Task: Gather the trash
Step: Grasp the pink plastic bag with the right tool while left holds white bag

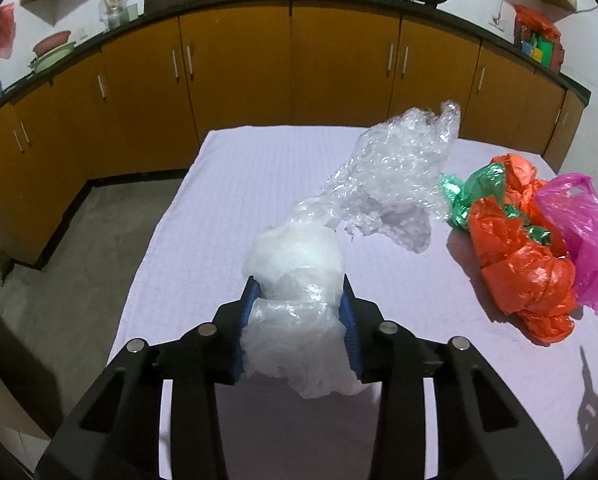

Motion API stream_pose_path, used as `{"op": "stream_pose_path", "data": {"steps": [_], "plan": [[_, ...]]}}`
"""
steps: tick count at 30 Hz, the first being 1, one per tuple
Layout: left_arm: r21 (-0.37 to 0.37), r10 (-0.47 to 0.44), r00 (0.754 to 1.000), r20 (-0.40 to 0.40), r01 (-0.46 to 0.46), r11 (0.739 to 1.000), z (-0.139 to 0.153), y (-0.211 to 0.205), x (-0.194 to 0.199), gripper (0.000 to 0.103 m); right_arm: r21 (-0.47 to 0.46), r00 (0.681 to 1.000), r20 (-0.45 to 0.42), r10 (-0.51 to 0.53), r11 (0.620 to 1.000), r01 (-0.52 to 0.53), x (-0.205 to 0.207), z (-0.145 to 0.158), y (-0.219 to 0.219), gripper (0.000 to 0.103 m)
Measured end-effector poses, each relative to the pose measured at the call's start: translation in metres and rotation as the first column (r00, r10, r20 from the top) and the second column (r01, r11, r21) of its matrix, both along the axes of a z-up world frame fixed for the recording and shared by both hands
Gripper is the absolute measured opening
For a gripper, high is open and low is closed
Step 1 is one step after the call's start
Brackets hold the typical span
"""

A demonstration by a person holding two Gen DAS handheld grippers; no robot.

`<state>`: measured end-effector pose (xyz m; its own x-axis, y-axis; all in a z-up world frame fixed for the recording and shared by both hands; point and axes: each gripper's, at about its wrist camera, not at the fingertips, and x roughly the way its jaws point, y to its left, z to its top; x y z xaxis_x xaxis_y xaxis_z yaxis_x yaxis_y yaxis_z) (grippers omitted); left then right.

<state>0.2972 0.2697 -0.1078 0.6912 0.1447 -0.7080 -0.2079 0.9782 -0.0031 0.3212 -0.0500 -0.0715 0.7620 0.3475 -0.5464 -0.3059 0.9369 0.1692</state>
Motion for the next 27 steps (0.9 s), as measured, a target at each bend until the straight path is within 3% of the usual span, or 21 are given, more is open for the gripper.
{"op": "stream_pose_path", "data": {"steps": [5,15,19,27], "plan": [[-0.033,0.006,0.999,0.032,-0.005,0.999,0.007,-0.002,-0.011,0.039,0.019,0.999,-0.018,0.032,0.999,-0.032,0.014,-0.005,0.016,0.069],[-0.068,-0.028,0.996,0.084,0.034,0.997,0.019,-0.017,-0.032,0.039,-0.029,0.998,-0.006,0.063,0.998,-0.063,0.034,-0.022,0.05,0.062],[-0.062,-0.048,0.995,0.088,0.054,0.997,0.02,-0.025,-0.033,0.039,-0.064,0.995,-0.018,0.095,0.993,-0.096,0.036,-0.03,0.061,0.033],[-0.062,-0.057,0.994,0.097,0.063,0.996,0.022,-0.036,-0.036,0.039,-0.066,0.995,-0.022,0.102,0.993,-0.103,0.033,-0.029,0.055,0.013]]}}
